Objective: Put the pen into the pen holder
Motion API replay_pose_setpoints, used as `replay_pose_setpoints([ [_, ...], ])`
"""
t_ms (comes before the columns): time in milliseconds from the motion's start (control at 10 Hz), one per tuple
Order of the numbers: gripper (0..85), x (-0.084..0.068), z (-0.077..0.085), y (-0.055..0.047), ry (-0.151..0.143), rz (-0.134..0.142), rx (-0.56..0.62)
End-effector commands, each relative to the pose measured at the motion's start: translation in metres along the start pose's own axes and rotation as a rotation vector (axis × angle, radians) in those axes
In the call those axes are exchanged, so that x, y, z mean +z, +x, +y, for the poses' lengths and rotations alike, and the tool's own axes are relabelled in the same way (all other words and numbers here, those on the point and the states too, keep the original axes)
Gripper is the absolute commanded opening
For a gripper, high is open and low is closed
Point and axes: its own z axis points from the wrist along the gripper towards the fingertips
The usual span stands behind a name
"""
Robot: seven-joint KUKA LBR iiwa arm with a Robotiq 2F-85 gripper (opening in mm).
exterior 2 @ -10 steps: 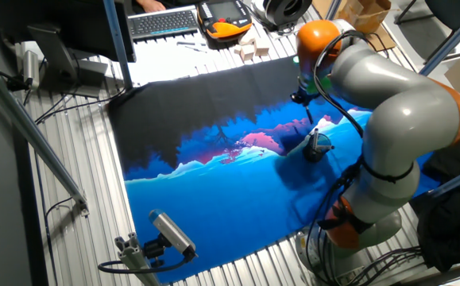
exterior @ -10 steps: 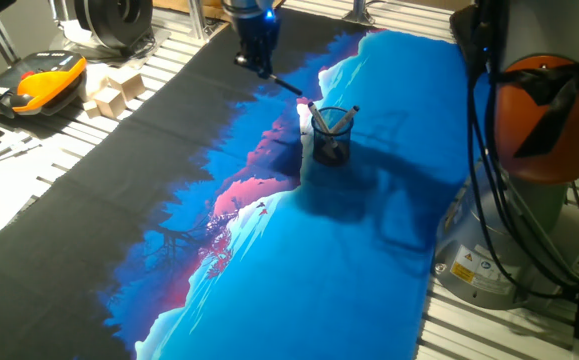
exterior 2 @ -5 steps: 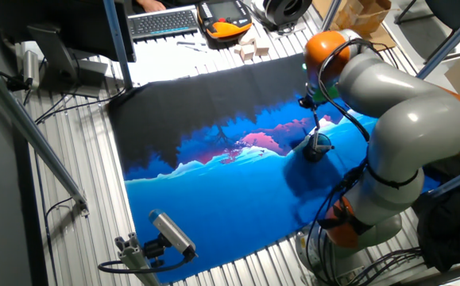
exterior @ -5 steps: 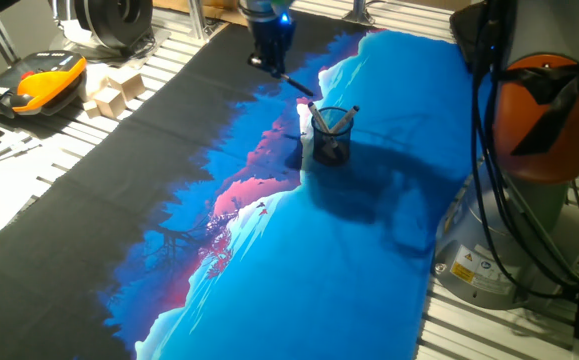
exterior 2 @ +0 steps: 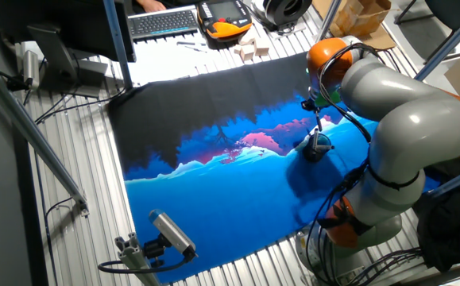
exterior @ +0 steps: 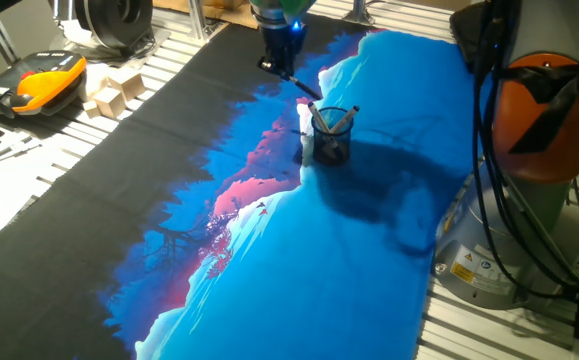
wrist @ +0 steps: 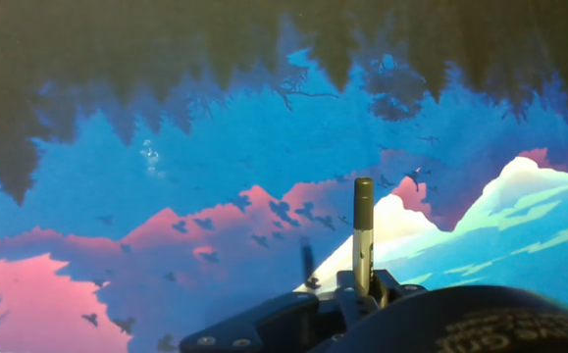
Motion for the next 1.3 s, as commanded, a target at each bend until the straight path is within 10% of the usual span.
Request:
replay_pose_setpoints([
  [0, 0.0, 0.001, -0.001, 0.001, 0.0, 0.001, 0.0],
  [1200, 0.0, 0.039, -0.008, 0.025, 0.005, -0.026, 0.019],
])
